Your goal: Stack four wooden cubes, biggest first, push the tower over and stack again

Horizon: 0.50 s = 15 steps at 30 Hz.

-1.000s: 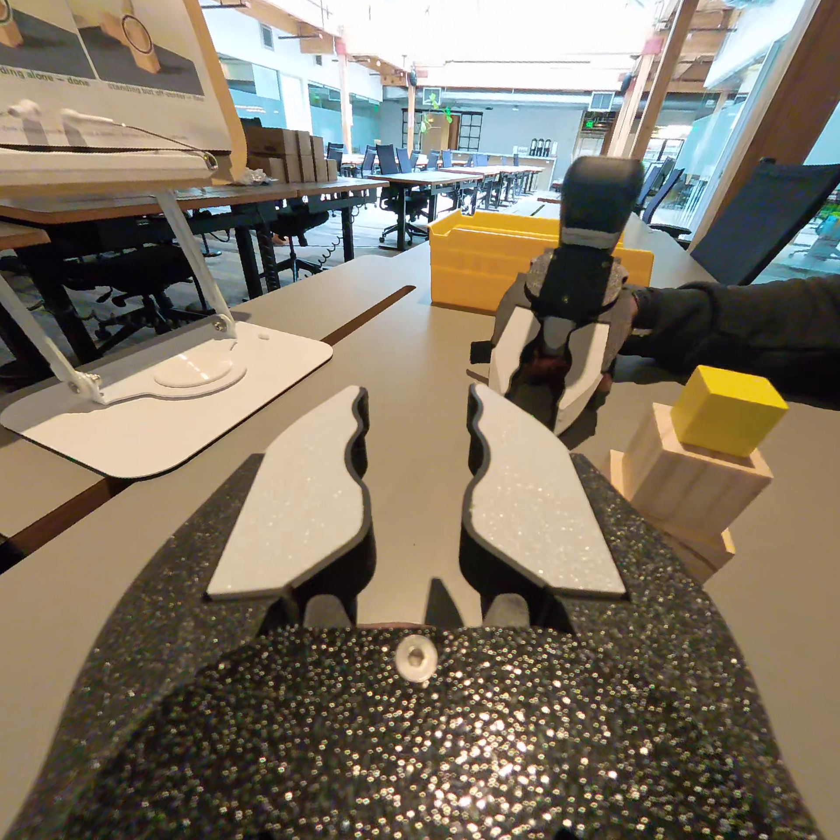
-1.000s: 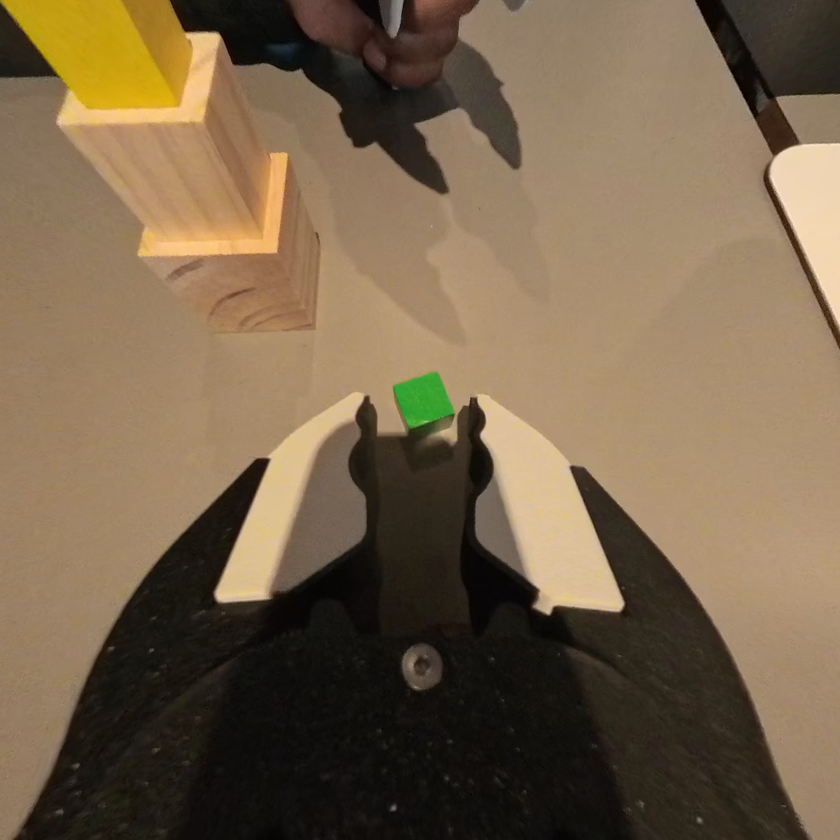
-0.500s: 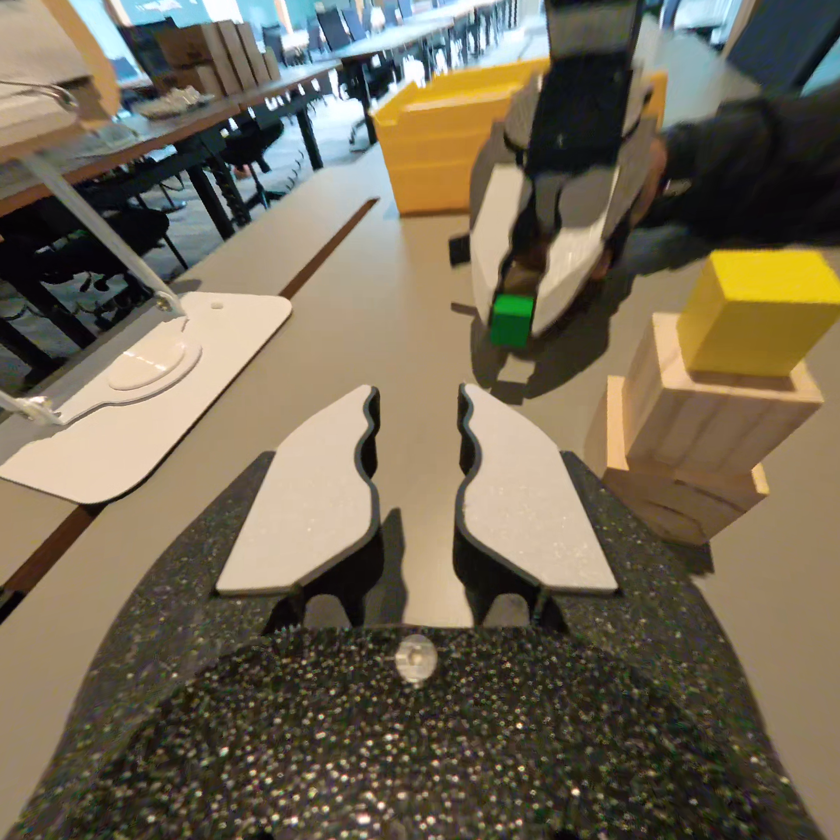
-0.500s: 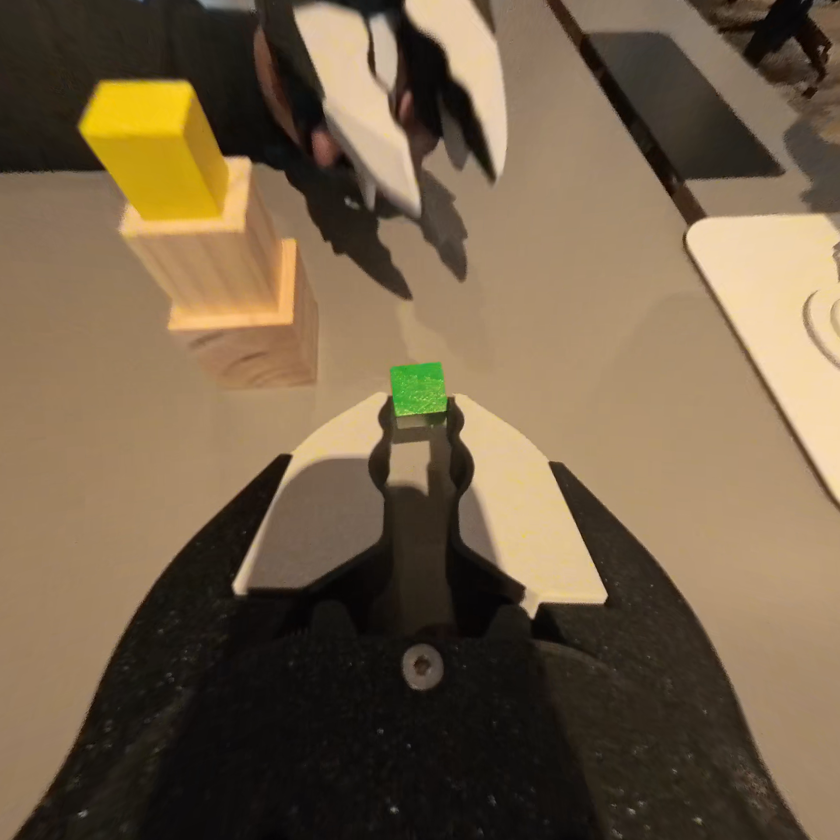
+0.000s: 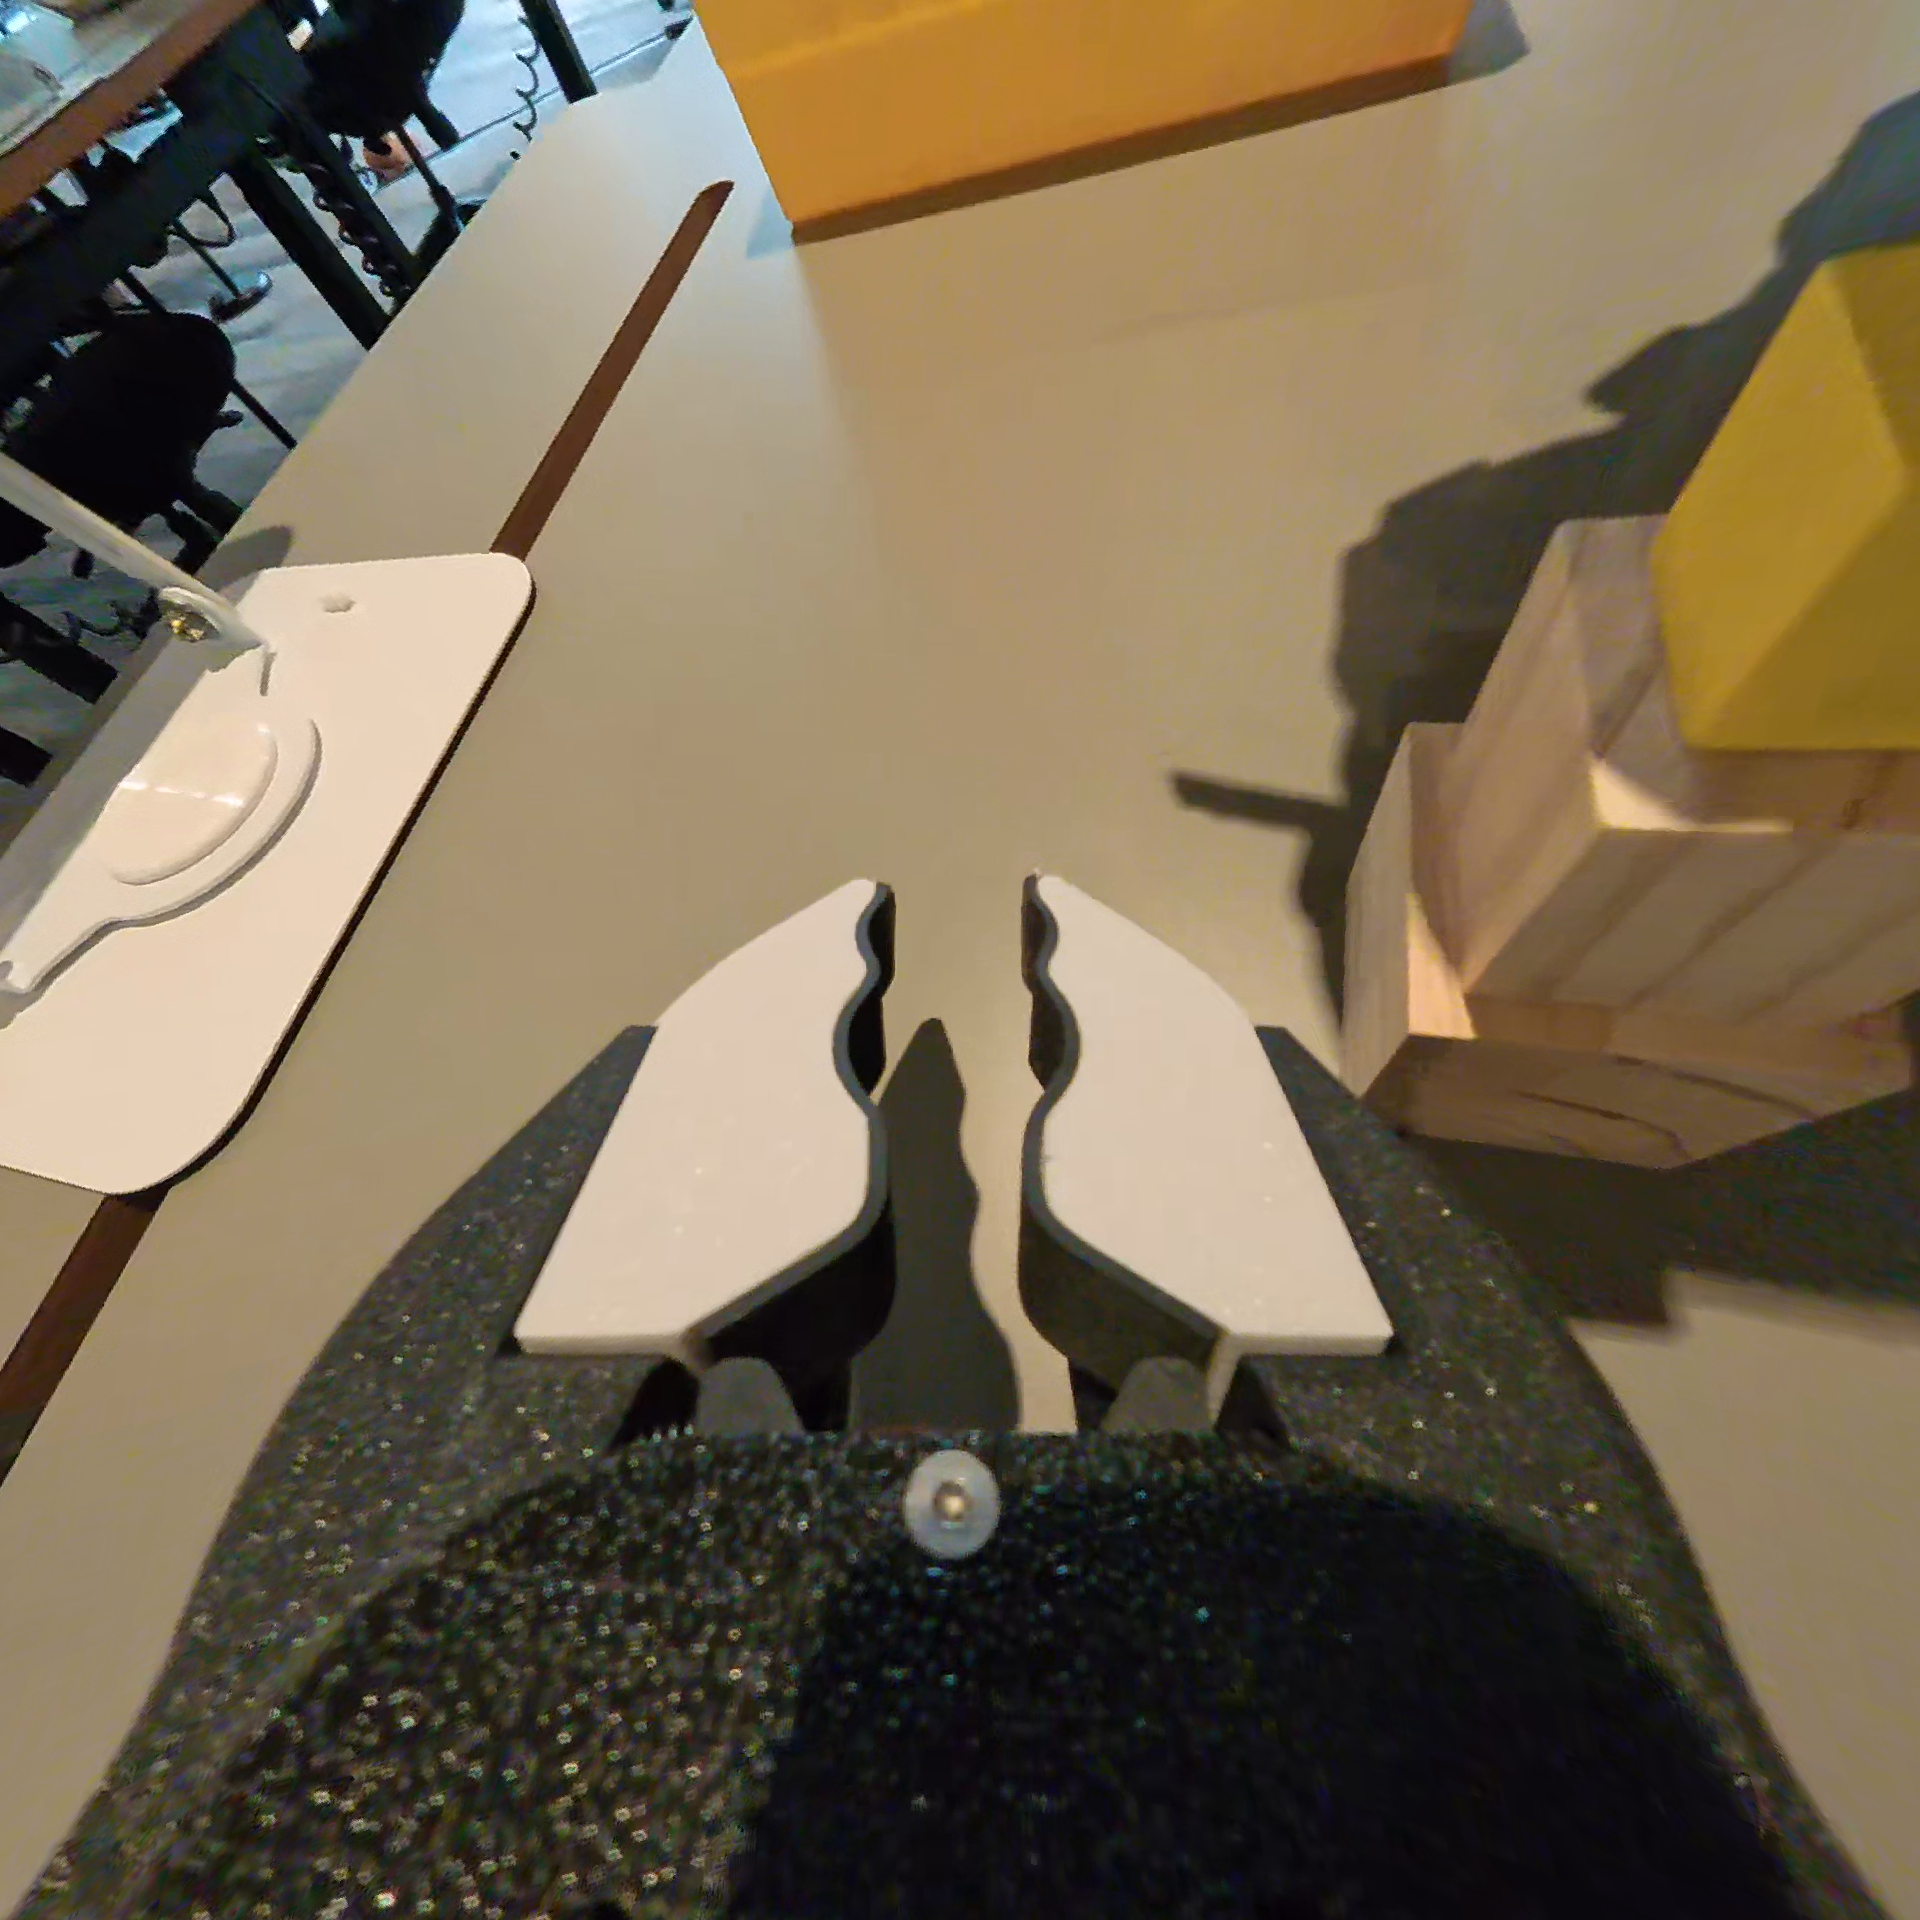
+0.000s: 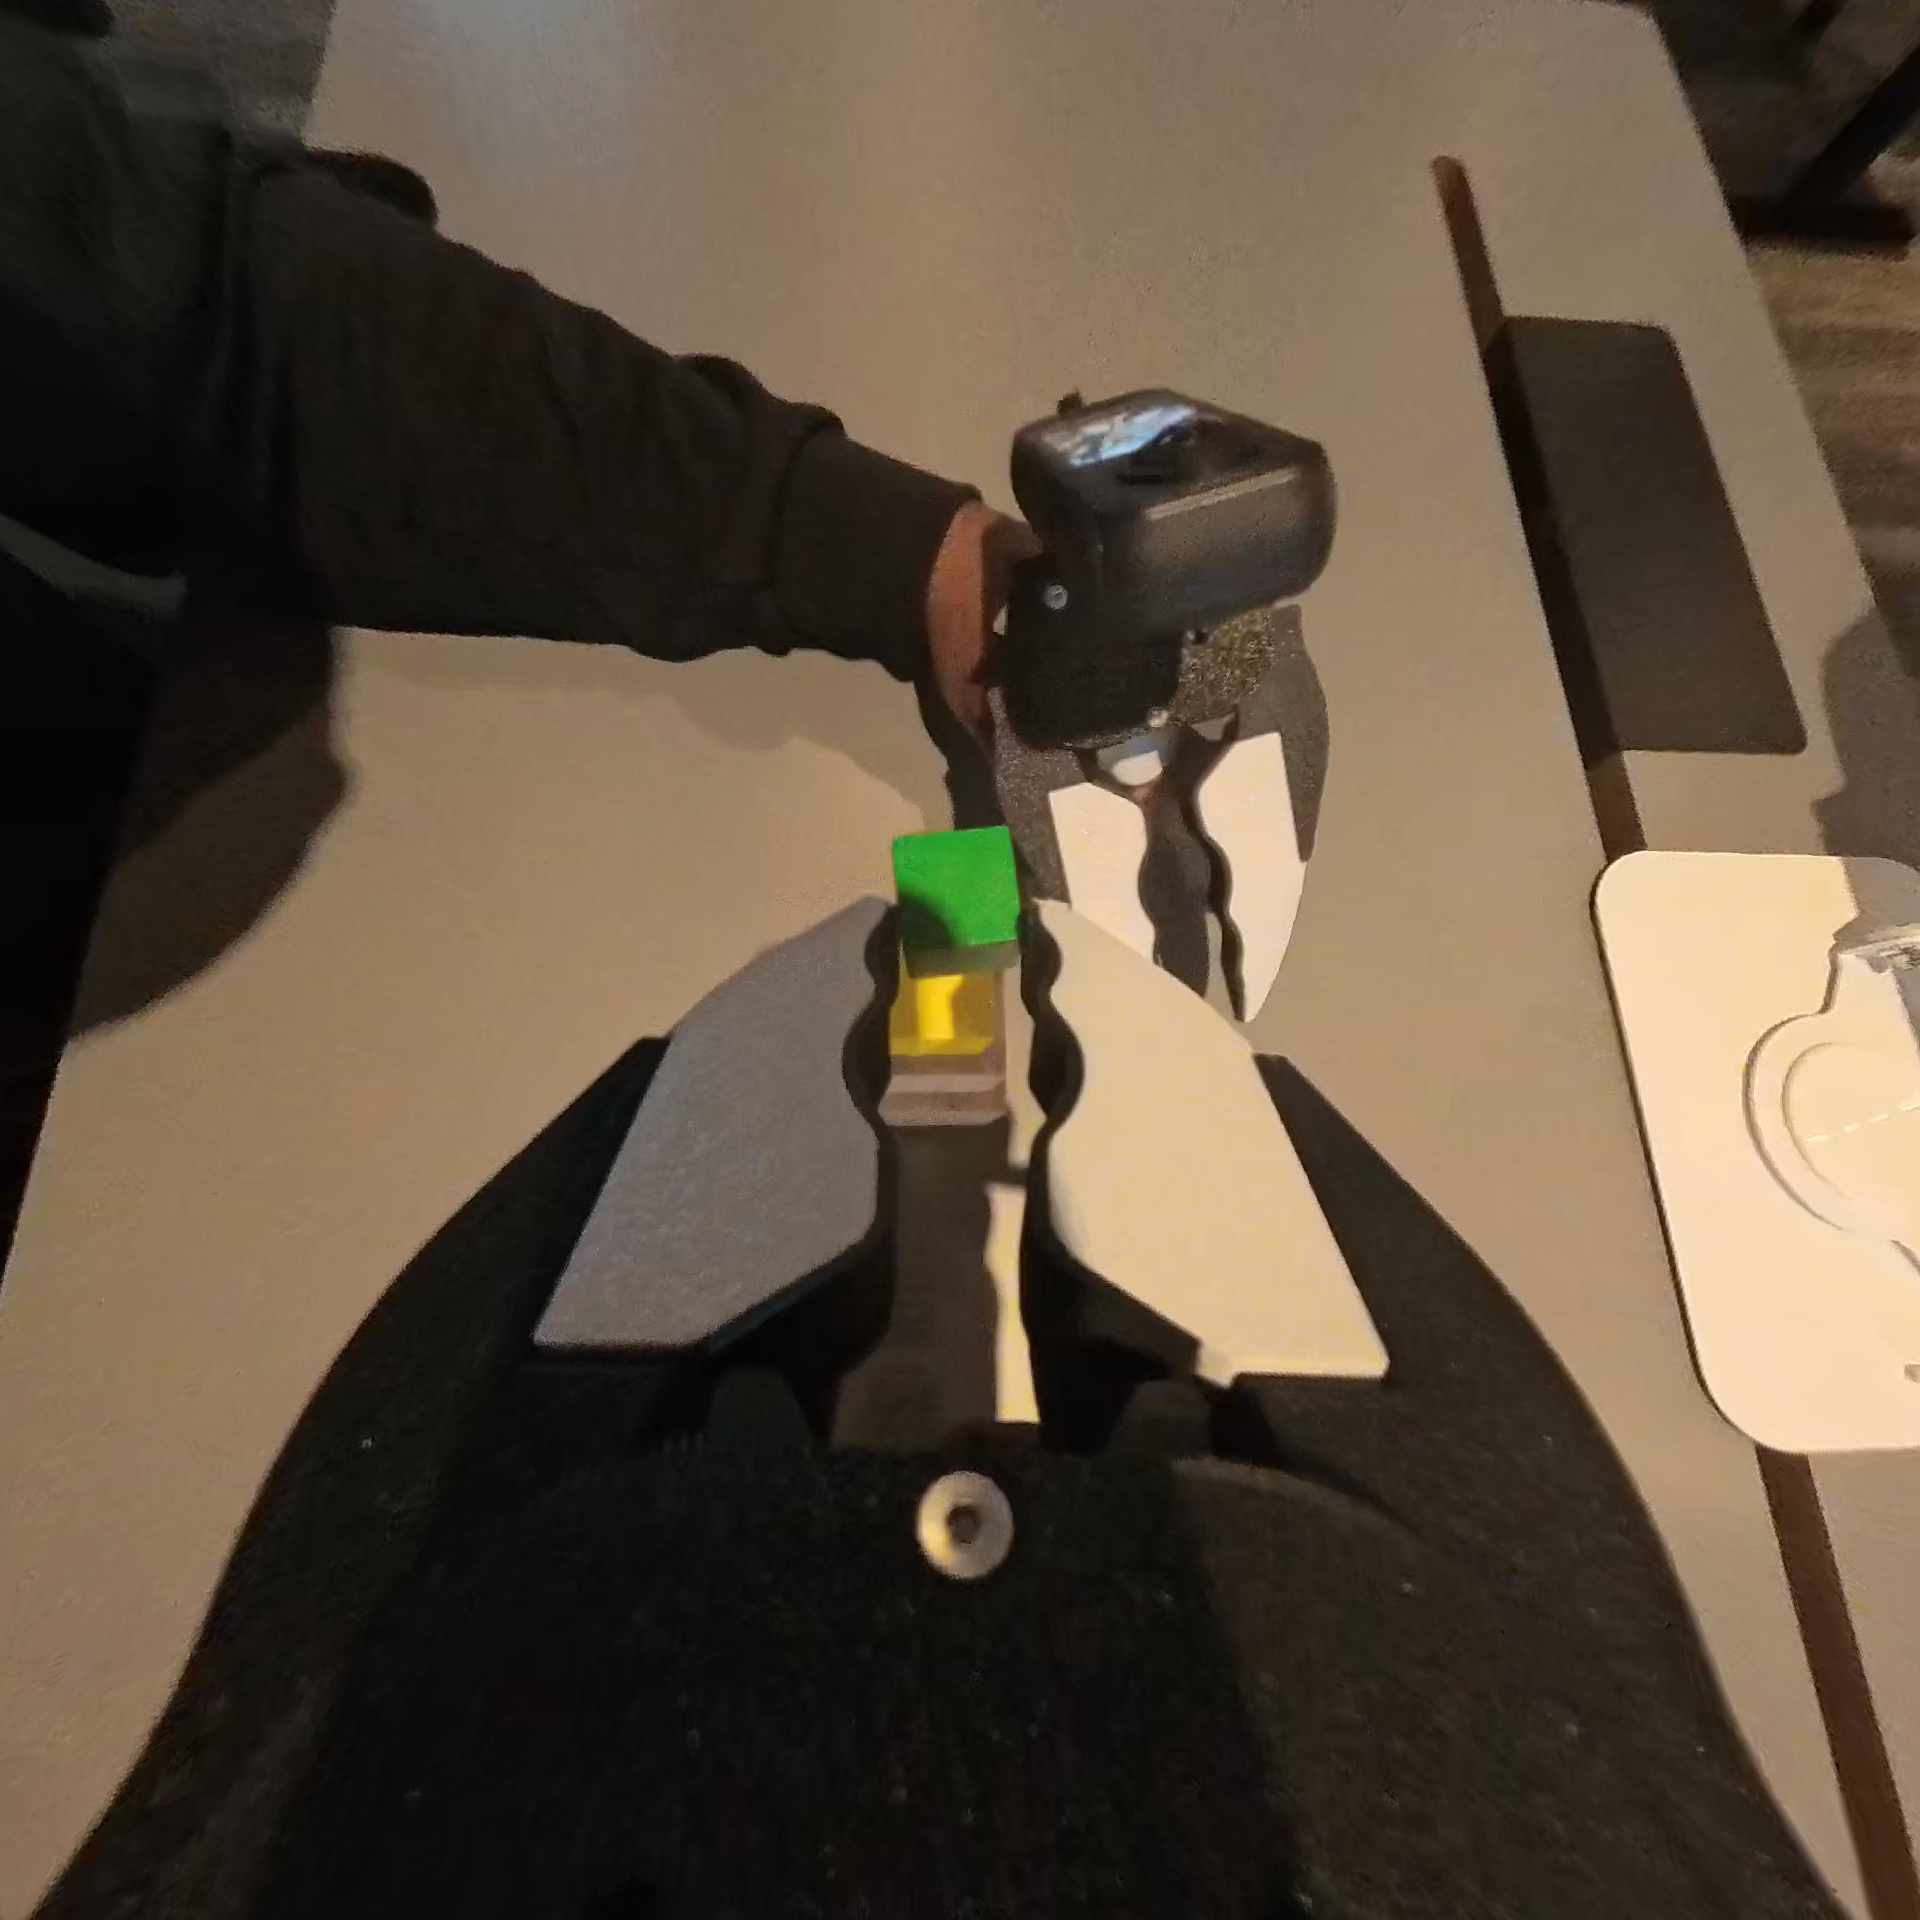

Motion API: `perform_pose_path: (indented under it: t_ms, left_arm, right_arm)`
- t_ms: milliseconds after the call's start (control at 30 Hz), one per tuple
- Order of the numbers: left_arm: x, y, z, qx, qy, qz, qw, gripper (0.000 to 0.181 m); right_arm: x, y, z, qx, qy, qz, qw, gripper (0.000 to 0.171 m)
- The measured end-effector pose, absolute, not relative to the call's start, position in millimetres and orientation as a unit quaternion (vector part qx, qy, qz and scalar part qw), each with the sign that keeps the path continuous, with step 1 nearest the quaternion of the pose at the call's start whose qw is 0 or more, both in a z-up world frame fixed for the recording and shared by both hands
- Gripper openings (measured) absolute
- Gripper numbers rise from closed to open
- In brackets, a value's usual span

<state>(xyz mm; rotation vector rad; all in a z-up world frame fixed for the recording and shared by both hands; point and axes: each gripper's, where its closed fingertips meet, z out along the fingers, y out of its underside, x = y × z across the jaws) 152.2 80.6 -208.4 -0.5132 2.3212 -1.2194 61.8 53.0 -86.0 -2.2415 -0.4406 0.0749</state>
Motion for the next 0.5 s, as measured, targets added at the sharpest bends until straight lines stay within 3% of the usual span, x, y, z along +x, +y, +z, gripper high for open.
perform_pose_path:
  t_ms: [33, 500]
  left_arm:
    - [152.2, 80.5, -209.0, -0.186, 0.846, -0.442, 0.235, 0.023]
    - [152.2, 79.8, -211.0, -0.185, 0.850, -0.436, 0.231, 0.023]
  right_arm:
    - [59.7, 54.5, -88.2, -0.897, -0.178, 0.024, 0.405, 0.022]
    - [60.9, 52.5, -115.0, -0.917, -0.163, 0.031, 0.362, 0.022]
